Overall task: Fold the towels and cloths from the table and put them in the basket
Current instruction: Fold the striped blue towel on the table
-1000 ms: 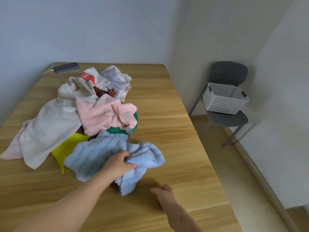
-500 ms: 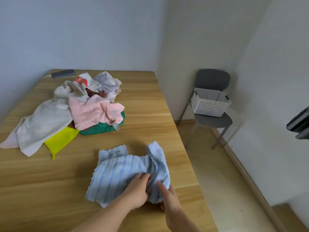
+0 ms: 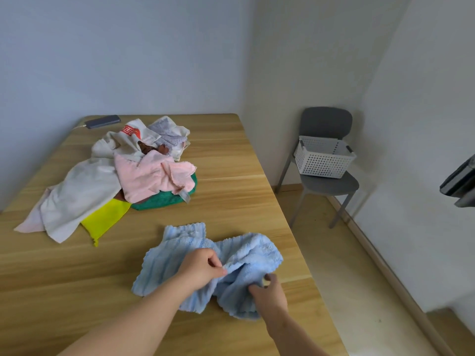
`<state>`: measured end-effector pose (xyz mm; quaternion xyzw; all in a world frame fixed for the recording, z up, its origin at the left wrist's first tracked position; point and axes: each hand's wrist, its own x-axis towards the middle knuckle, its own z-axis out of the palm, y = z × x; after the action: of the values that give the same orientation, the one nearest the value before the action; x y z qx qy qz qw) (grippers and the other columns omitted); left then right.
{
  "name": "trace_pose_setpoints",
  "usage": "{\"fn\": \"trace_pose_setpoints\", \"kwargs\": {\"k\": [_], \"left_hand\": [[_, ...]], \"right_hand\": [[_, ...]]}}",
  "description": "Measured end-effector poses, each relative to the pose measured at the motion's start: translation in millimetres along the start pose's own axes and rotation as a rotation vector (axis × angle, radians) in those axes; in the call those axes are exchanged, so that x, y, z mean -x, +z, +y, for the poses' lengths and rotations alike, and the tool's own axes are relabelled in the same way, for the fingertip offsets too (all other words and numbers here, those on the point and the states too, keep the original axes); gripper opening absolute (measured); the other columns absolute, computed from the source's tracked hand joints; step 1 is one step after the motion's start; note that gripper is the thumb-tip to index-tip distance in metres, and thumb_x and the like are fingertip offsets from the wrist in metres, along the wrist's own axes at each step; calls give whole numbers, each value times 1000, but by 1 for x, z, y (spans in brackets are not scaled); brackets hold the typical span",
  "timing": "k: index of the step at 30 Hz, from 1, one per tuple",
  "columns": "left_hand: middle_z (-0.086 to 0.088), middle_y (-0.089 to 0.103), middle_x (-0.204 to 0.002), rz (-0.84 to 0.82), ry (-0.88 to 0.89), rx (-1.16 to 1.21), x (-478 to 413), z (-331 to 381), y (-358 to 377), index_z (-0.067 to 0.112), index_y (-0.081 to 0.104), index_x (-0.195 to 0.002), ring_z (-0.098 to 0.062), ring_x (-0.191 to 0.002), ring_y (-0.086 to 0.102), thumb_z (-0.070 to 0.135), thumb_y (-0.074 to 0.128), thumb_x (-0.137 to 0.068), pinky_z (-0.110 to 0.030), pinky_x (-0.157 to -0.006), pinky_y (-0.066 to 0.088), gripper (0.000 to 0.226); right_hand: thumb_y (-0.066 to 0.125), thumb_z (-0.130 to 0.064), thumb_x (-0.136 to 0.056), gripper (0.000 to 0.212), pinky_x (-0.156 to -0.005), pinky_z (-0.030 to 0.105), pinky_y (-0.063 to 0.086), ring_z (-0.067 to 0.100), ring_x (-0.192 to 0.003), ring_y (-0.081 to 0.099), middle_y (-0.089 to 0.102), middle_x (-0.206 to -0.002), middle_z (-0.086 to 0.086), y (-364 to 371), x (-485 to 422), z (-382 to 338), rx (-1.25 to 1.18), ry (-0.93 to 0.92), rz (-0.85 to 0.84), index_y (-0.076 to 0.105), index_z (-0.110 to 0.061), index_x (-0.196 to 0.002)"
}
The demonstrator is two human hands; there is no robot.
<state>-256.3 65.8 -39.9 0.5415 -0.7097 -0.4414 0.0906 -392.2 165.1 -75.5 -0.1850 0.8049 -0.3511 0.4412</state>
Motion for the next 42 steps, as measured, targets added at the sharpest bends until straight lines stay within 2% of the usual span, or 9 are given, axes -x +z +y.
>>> {"fn": "trace_pose_setpoints", "kwargs": {"k": [4, 9, 14, 21, 24, 27, 31, 35, 42], "left_hand": [[3, 56, -66, 59, -72, 307, -7, 26, -24, 15, 59, -70, -11, -62, 49, 21, 76, -77, -21, -57, 38, 19], [-9, 59, -73, 12, -82, 855, -3, 74, -55, 11, 56, -74, -19, -66, 55, 9, 63, -87, -28, -62, 46, 15], [-8, 58, -76, -33, 15, 1049, 9, 122, -87, 8, 57, -82, -19, -71, 57, 13, 53, -94, -28, -62, 51, 13], [-8, 56, -77, 68, 52, 1188, 26, 185, -129, 5, 53, -80, -17, -71, 55, 16, 52, -95, -27, -55, 52, 19], [-7, 59, -63, 97, 104, 1235, 32, 206, -144, 6, 52, -75, -17, -67, 54, 14, 51, -95, -21, -41, 51, 21], [-9, 63, -67, 101, 239, 1217, 42, 225, -151, 7, 54, -79, -18, -69, 58, 10, 48, -96, -29, -56, 53, 18], [-3, 62, -94, -20, 518, 871, 65, 233, -149, 18, 56, -97, -16, -84, 60, 11, 53, -93, -27, -73, 49, 9], [3, 60, -108, 49, 588, 418, 71, 227, -146, 22, 51, -119, -18, -102, 60, -1, 64, -83, -32, -92, 50, 45], [-3, 61, -81, 423, 490, 431, 56, 227, -173, 22, 60, -81, -23, -80, 58, -1, 57, -84, -29, -71, 48, 24]], "right_hand": [[52, -17, -87, 50, -91, 35, 47, 19, -112, 50, 44, -129, 1, -8, 9, -25, 139, -287, 152, 38, -29, -134], [52, -27, -93, 21, -65, 22, 45, 11, -74, 56, 61, -90, -2, -17, 37, -89, -169, -446, -99, 56, -24, -113], [60, -32, -90, 35, -66, 12, 45, 4, -91, 60, 60, -107, -5, -33, 60, -137, -239, -564, -356, 47, -27, -123], [78, -25, -74, 55, -69, 13, 47, 4, -87, 60, 59, -113, -5, -66, 72, -177, -130, -800, -347, 51, -31, -122], [72, -20, -80, 20, -62, 19, 44, 10, -72, 54, 60, -91, -2, -77, 78, -194, -83, -847, -255, 60, -23, -96], [62, -19, -87, 20, -50, 22, 34, 12, -56, 42, 48, -68, -1, -86, 85, -216, -147, -819, -123, 49, -17, -73], [57, -21, -92, 23, -52, 23, 39, 14, -57, 45, 47, -66, 1, -100, 104, -252, -453, -724, -205, 45, -14, -74], [55, -29, -94, 23, -57, 26, 48, 17, -64, 54, 55, -74, 4, -114, 120, -274, -500, -708, -243, 47, -13, -79], [61, -25, -91, 25, -48, 23, 35, 15, -47, 43, 47, -61, 4, -129, 111, -271, -582, -688, -208, 48, -15, -72]]}}
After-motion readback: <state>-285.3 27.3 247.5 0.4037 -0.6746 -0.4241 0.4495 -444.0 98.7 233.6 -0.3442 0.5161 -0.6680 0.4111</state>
